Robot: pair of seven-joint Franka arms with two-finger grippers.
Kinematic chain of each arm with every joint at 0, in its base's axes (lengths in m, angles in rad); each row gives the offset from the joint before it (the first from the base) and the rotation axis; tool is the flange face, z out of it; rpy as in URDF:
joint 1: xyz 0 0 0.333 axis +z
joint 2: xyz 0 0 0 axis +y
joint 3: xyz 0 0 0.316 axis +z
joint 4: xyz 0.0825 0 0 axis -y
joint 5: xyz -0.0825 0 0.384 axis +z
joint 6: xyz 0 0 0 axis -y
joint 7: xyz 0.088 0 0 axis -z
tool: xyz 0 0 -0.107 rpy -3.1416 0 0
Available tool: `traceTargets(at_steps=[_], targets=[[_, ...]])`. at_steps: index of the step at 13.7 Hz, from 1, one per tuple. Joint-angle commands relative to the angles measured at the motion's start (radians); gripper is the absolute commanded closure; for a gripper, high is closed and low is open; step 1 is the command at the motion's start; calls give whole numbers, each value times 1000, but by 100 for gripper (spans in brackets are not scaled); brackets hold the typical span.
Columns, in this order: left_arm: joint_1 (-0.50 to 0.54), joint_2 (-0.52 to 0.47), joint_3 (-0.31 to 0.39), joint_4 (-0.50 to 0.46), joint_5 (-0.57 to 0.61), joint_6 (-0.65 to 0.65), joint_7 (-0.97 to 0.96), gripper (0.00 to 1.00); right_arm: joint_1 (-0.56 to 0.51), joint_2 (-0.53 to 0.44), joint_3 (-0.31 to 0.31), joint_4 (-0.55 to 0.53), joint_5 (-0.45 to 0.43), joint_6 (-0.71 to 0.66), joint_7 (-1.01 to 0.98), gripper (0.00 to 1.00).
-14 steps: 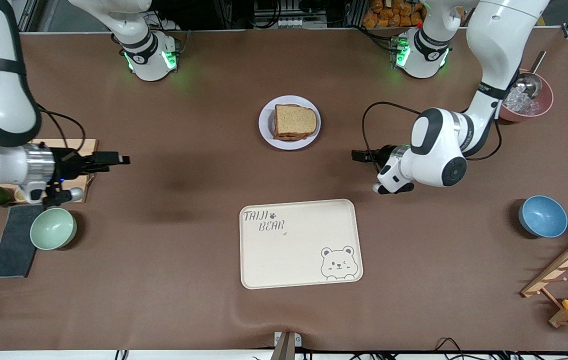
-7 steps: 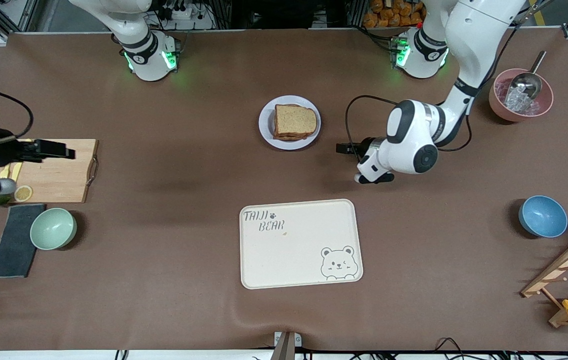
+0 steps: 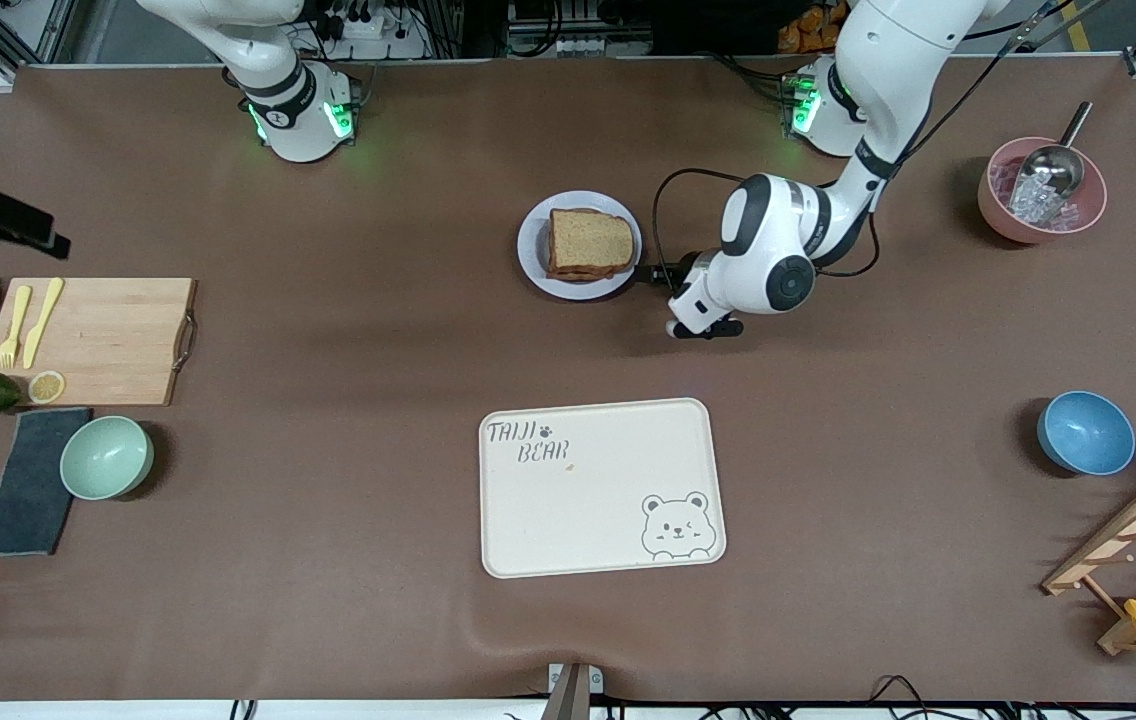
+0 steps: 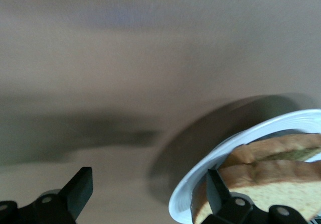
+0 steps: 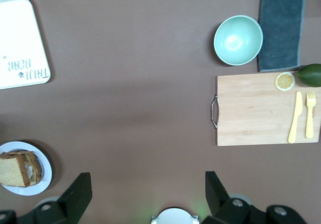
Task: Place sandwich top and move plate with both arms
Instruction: 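Lower the left gripper and grasp the white plate rim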
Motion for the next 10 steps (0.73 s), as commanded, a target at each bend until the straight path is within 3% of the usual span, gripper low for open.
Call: traceTargets(at_steps=[1,4,10], targets=[[-16,16,6,-22,-17,19,-2,0,1,-85,2,-34,-8,5,8,0],[-19,5,5,-45,-16,19,0,0,16,-151,9,-105,-10,29,17,0],[-36,-5,5,-43,-16,19,-10,0,62,-140,9,-164,-25,104,20,0]])
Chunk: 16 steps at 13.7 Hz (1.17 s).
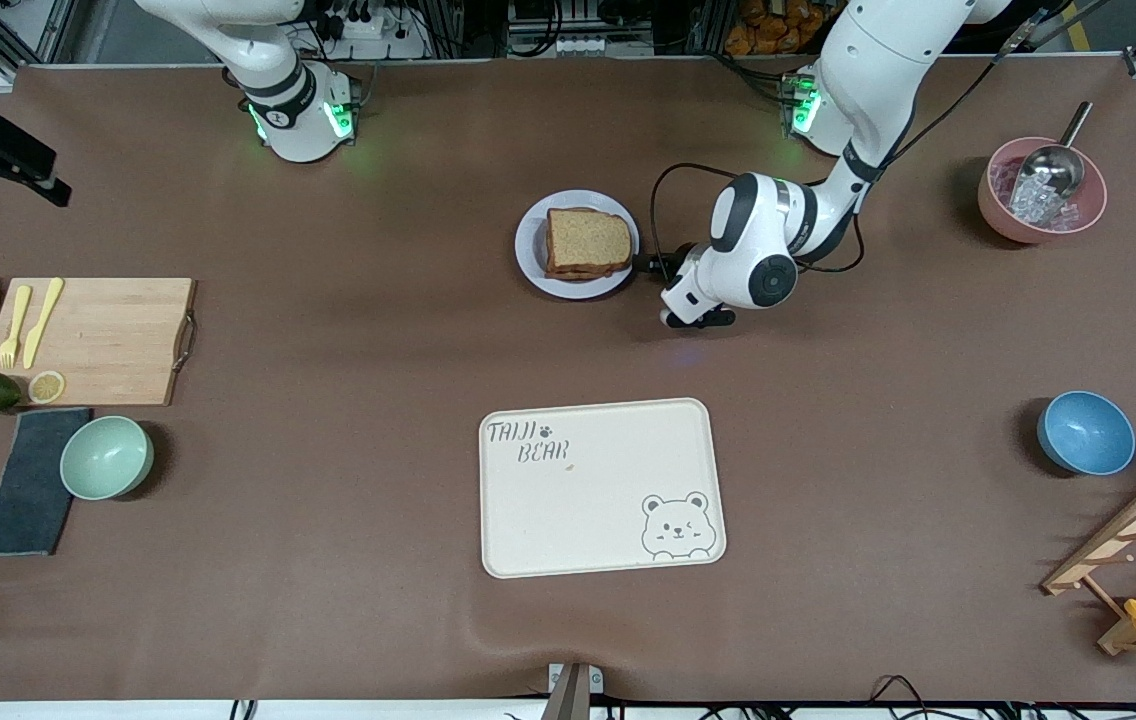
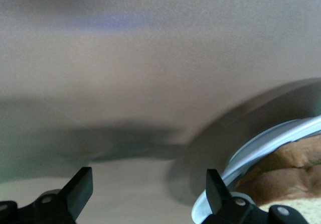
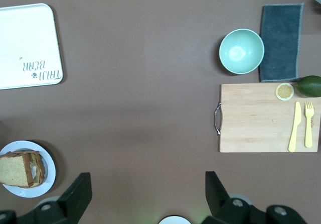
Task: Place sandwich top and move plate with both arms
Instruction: 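Lower the left gripper and grasp the white plate rim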
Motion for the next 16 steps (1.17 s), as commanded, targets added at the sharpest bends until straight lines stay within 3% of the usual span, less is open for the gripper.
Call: traceTargets(at_steps=[1,6,9,16], targets=[[-9,-32,4,-14,-16,11,-10,0,19,-10,0,-21,-24,23,20,0],[-1,-62,4,-14,-14,-15,-8,0,19,5,-1,-18,-35,60,18,0],[-15,-54,4,-14,-14,-13,-19,0,42,4,-1,-25,-93,61,17,0],[-70,-48,2,-11,-17,-10,-60,0,32,4,-7,-39,-93,74,15,0]])
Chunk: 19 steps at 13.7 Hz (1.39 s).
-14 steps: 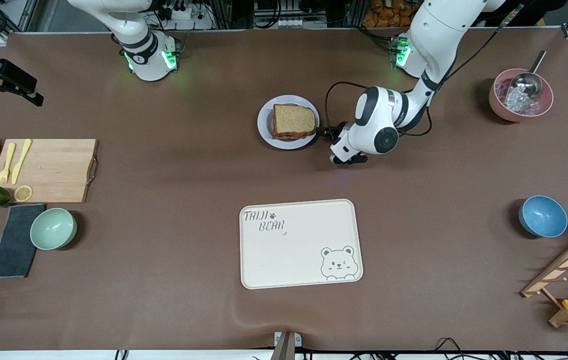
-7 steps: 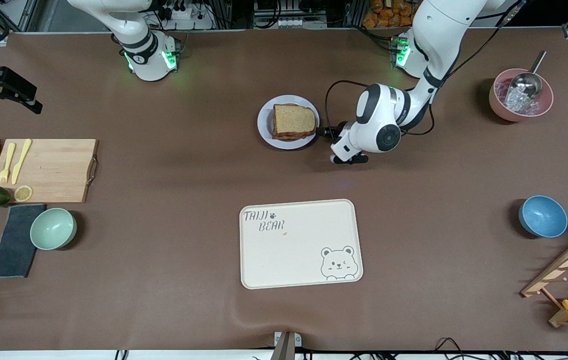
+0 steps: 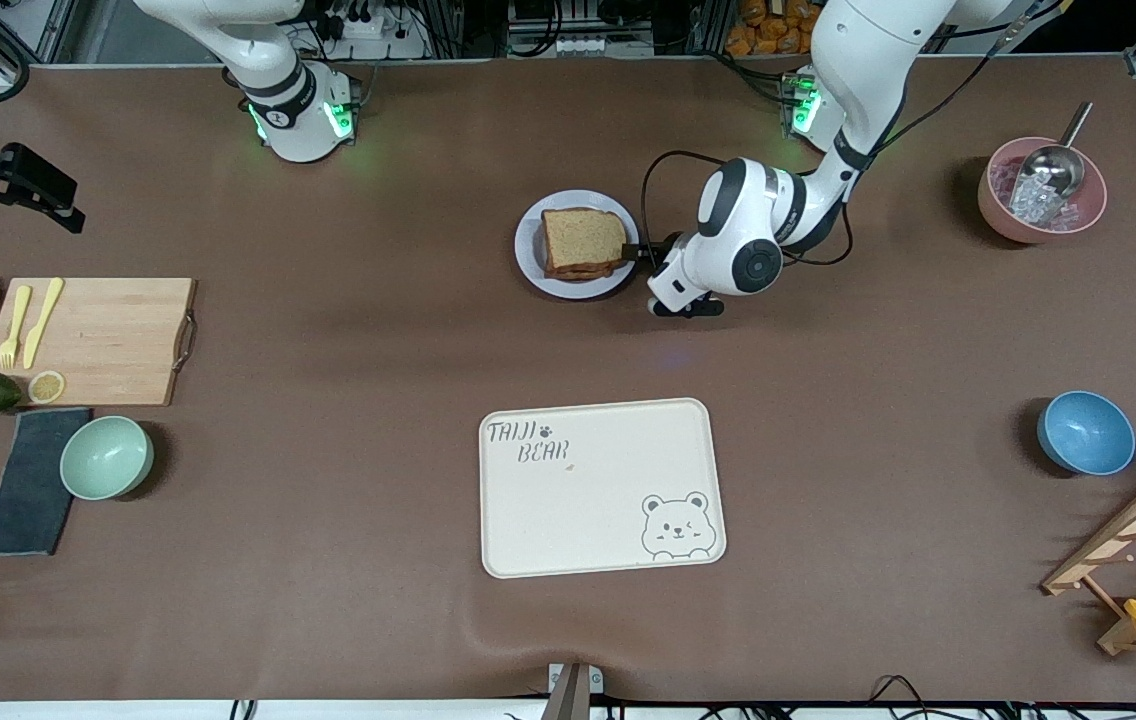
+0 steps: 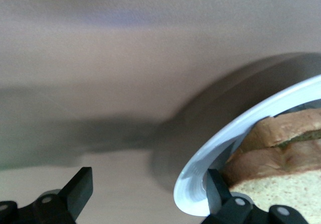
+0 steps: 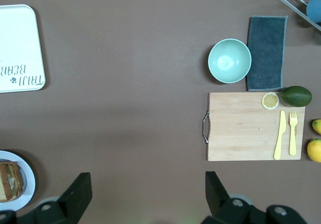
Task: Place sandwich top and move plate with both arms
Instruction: 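Lower the left gripper and grasp the white plate rim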
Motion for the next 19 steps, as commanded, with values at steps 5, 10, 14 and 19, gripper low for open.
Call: traceTargets(at_steps=[5,10,14,19], targets=[[-38,-13,1,-2,-46,11,-28,0,3,-9,-3,-25,-14,32,17,0],[-82,7,-4,-6,-109,68,-25,0,-15,-12,-3,-42,-3,34,19,0],[-96,18,-4,-9,-111,82,-21,0,-17,-9,-5,-42,-3,32,19,0],[-141,18,-2,-9,-96,85,-5,73,-26,-6,-3,-42,-3,32,16,0]])
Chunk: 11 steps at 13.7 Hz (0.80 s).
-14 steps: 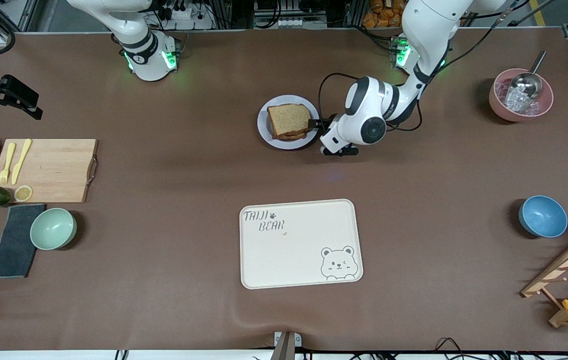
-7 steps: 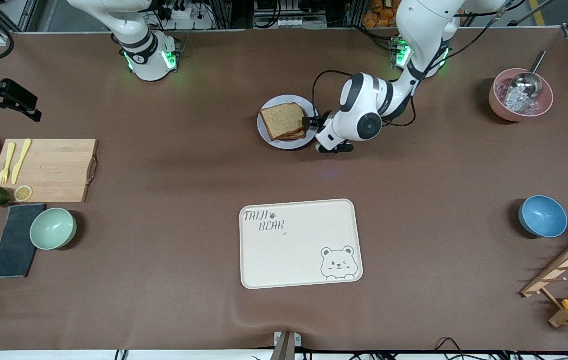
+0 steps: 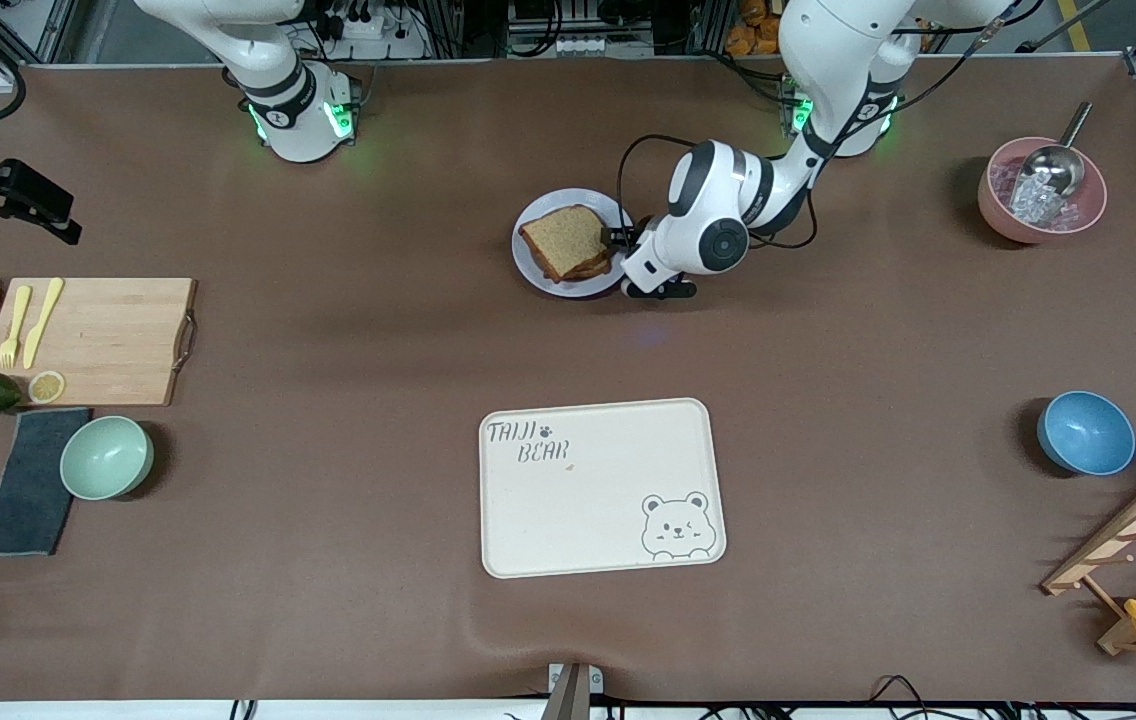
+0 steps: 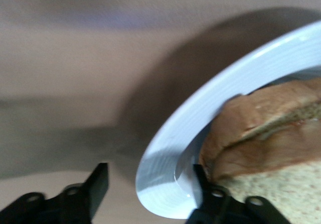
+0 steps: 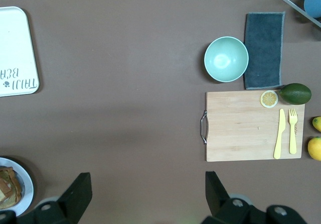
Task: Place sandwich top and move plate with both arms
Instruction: 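Lower the left gripper and grasp the white plate rim, then slide the held plate onto the bear tray with the left gripper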
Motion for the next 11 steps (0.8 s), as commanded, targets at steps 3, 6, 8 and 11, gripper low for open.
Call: traceTargets(at_steps=[3,6,8,11], targets=[[-30,-7,1,-6,14,22,26,100,-14,-7,7,-10,-2,8,16,0],[-26,-19,0,-6,112,22,27,100,-14,-7,8,-10,-3,8,16,0],[-13,-33,-2,-6,123,22,29,100,-14,-7,7,-10,-3,7,16,0],[26,-65,-5,-6,118,19,34,100,-14,-5,7,-12,-3,7,16,0]])
